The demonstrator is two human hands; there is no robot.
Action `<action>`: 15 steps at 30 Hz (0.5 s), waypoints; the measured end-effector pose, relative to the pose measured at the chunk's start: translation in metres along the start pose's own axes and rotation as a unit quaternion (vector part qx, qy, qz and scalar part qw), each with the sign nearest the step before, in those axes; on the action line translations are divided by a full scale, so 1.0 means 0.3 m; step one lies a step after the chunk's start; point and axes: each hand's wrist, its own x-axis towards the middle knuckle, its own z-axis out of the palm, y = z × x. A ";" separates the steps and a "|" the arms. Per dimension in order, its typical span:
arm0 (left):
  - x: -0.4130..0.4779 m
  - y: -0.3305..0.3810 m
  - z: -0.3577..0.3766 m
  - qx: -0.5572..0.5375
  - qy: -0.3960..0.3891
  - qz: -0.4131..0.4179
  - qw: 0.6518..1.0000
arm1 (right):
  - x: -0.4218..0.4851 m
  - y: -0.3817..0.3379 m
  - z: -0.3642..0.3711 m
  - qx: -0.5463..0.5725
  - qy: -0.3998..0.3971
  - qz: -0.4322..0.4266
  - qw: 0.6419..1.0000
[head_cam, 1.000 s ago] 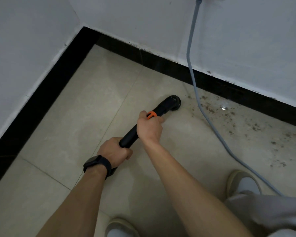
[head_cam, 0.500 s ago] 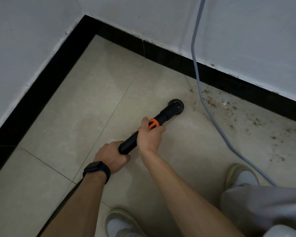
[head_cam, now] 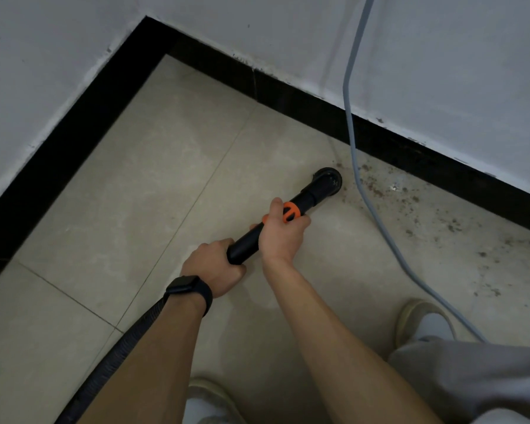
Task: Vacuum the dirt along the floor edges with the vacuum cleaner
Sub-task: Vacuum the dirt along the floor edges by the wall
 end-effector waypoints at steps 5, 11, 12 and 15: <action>0.017 0.030 0.005 0.006 0.012 0.005 1.000 | 0.033 -0.017 -0.008 0.014 0.002 -0.006 1.000; 0.040 0.067 0.013 0.006 0.022 0.010 1.000 | 0.076 -0.038 -0.021 0.024 -0.012 -0.013 1.000; 0.046 0.074 0.014 0.004 0.024 0.011 1.000 | 0.084 -0.045 -0.021 0.025 -0.013 -0.013 1.000; 0.064 0.093 0.015 0.006 0.029 0.013 0.999 | 0.107 -0.065 -0.020 0.027 -0.015 -0.012 0.999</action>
